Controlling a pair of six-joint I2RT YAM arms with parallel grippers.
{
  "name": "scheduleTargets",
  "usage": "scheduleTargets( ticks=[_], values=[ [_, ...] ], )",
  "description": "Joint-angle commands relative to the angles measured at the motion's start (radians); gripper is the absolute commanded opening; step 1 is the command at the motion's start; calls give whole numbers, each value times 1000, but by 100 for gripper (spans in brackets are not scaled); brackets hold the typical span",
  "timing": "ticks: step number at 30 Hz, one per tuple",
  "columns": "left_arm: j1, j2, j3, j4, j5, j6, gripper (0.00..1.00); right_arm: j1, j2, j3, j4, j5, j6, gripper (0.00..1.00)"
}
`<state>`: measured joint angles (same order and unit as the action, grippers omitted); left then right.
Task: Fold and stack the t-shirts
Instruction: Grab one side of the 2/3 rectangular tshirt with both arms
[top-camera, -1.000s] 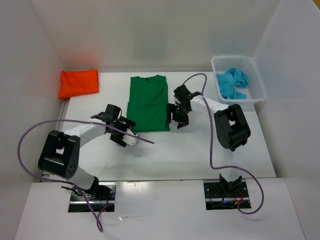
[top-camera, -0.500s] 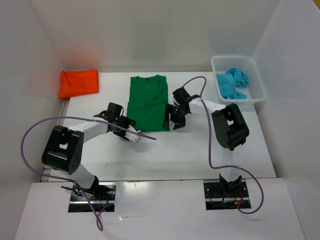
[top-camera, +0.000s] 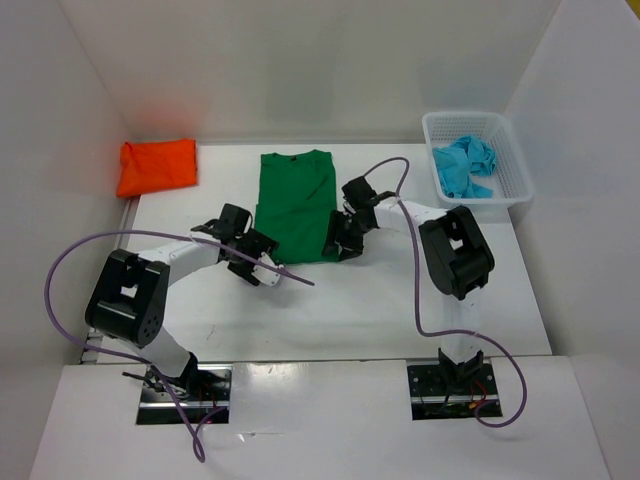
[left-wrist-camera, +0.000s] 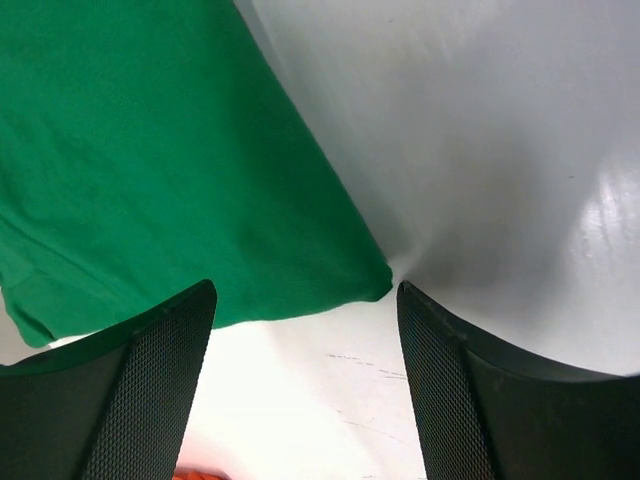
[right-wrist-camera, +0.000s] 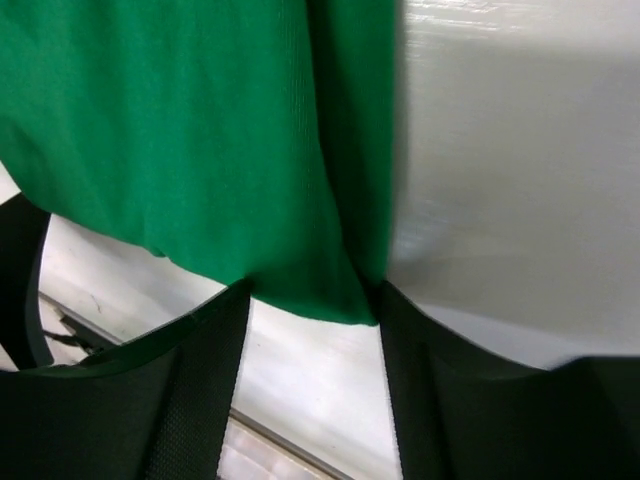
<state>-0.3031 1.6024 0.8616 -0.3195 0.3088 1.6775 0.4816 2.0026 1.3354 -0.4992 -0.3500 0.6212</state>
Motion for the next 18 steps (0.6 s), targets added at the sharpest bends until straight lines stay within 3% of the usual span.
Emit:
scheduleTargets(
  ticks=[1, 2, 6, 9, 11, 18],
  values=[
    [-4, 30, -4, -141, 3, 30, 81, 22, 51, -1, 4, 14, -2, 54],
    [-4, 30, 7, -154, 12, 30, 81, 22, 51, -1, 4, 14, -2, 49],
    [-24, 41, 25, -110, 35, -56, 58, 22, 51, -1, 4, 14, -2, 20],
    [-47, 65, 34, -40, 24, -120, 27, 22, 51, -1, 4, 14, -2, 0],
    [-56, 74, 45, -39, 24, -134, 1, 22, 51, -1, 4, 5, -2, 0],
    [-45, 39, 106, -205, 96, -242, 0, 22, -42, -47, -71, -29, -73, 0]
  ],
)
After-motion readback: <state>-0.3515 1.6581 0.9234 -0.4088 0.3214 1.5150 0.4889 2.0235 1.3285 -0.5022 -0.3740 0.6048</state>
